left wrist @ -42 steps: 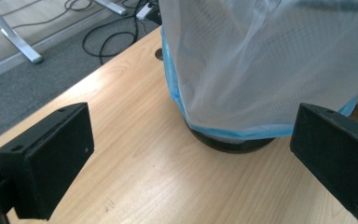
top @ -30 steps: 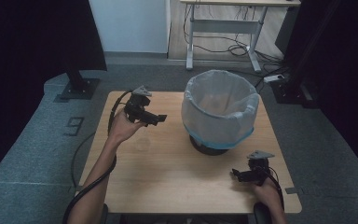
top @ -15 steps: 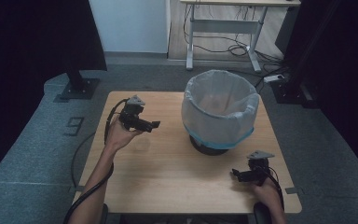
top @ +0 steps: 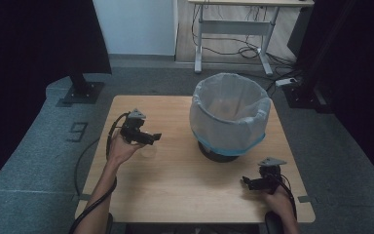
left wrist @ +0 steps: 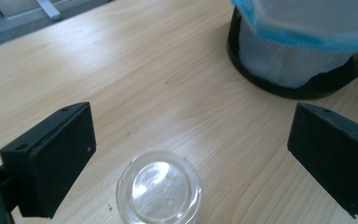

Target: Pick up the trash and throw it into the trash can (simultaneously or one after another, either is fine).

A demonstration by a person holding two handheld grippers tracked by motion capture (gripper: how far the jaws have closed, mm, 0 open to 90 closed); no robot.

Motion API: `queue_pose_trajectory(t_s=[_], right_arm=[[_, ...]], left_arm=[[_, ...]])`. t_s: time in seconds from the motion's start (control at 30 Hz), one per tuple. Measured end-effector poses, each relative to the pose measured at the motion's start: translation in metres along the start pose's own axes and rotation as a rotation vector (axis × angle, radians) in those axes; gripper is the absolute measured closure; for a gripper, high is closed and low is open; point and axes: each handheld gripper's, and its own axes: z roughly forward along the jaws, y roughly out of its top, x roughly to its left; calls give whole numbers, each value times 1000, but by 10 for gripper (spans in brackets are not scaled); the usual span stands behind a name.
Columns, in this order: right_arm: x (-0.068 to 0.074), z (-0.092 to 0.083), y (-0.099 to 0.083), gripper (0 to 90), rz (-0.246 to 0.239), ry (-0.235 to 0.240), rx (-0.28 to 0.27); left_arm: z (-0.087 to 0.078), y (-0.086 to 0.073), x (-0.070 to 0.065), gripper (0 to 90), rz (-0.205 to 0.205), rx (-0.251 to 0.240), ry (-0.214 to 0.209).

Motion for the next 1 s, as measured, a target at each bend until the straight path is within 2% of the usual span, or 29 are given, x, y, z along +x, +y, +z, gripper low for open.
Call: queue_pose_trajectory(t_s=[0.13,0.53,0.67,0.87,0.93,1.0], right_arm=[[0,0,0,0,0,-1,0],[0,0,0,0,0,0,0],[0,0,0,0,0,0,-1],[0,0,0,0,0,-1,-1],[0,0,0,0,0,-1,-1],[0,0,0,0,-1,-1,-1]], left_arm=[[6,-13,4,9,-17,14,3],[19,-37,7,14,-27,14,22],[24,-46,8,27,-41,14,22],[31,-56,11,89,-52,18,14],[33,-58,13,175,-67,18,-3],[35,-61,13,168,-73,18,-3]])
